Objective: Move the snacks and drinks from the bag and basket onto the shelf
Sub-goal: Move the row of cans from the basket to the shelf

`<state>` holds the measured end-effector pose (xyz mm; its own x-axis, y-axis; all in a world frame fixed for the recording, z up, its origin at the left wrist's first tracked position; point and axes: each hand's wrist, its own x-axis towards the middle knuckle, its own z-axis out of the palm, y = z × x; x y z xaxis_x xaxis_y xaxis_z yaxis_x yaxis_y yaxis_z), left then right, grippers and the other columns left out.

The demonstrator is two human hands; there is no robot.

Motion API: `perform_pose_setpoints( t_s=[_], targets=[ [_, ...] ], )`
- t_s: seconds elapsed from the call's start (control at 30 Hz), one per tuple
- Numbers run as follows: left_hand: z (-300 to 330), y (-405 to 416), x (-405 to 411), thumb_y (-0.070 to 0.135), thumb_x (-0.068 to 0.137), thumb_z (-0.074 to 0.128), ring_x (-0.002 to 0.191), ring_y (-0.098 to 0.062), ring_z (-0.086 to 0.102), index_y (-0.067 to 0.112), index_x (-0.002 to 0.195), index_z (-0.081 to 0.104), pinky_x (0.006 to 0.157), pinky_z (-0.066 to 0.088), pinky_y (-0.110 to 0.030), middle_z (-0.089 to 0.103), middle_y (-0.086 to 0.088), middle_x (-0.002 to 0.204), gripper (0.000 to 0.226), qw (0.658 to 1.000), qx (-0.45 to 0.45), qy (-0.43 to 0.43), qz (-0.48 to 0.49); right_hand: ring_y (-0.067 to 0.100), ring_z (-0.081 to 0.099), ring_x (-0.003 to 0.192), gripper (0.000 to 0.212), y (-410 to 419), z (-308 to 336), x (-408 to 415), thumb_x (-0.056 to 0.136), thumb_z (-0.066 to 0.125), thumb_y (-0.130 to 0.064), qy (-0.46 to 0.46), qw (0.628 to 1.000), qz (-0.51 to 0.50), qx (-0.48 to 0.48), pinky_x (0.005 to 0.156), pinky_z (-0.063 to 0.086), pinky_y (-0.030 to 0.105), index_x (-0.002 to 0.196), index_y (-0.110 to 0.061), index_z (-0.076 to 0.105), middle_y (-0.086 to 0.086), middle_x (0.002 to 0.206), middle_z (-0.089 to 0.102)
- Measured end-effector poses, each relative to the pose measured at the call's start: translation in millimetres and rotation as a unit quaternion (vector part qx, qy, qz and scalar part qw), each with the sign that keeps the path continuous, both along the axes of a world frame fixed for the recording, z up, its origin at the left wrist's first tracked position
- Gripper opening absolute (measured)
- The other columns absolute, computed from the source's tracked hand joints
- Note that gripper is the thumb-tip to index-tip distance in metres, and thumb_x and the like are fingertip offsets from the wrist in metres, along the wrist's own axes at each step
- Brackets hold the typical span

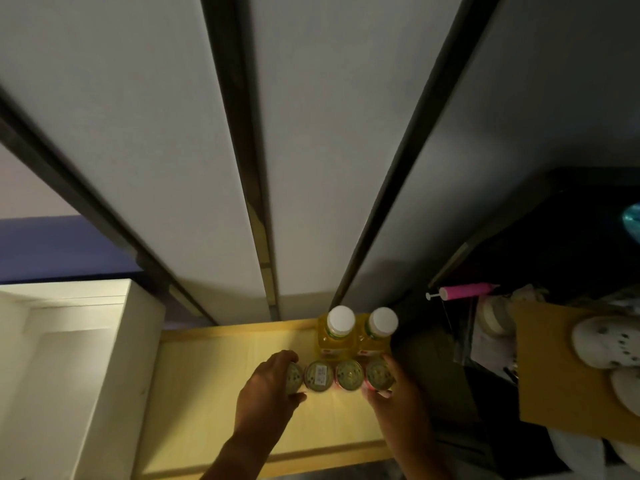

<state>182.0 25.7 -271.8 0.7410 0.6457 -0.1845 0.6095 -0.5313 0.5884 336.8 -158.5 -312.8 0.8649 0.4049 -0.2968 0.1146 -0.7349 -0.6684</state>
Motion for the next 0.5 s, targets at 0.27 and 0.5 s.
perform_pose_setpoints(
  t_s=[0.27,0.5],
  targets=[
    [-3.8,0.9,-1.0,0.034,0.062,0.090,0.111,-0.014,0.058,0.030,0.129,0.044,0.081,0.057,-0.028,0.054,0.009,0.130,0.082,1.000,-0.001,-0.001,-0.021,0.013,0.053,0.127,0.082,2.8,14.1,-0.7,0.071,0.086,-0.026,-0.022,0.999,0.030,-0.029,0.101,0.051,0.042,0.141,-0.036,0.042,-0.008,0.135,0.059],
    [69.2,-0.8,-20.1,0.069,0.089,0.043,0.139,-0.013,0.037,0.029,0.146,0.036,0.107,0.041,-0.029,0.036,0.006,0.155,0.070,0.994,0.101,-0.027,0.012,0.021,0.035,0.140,0.084,0.4,125.8,5.0,0.081,0.070,-0.055,-0.126,0.991,0.052,-0.019,0.107,0.036,0.039,0.150,-0.026,0.032,-0.001,0.156,0.036]
  ],
)
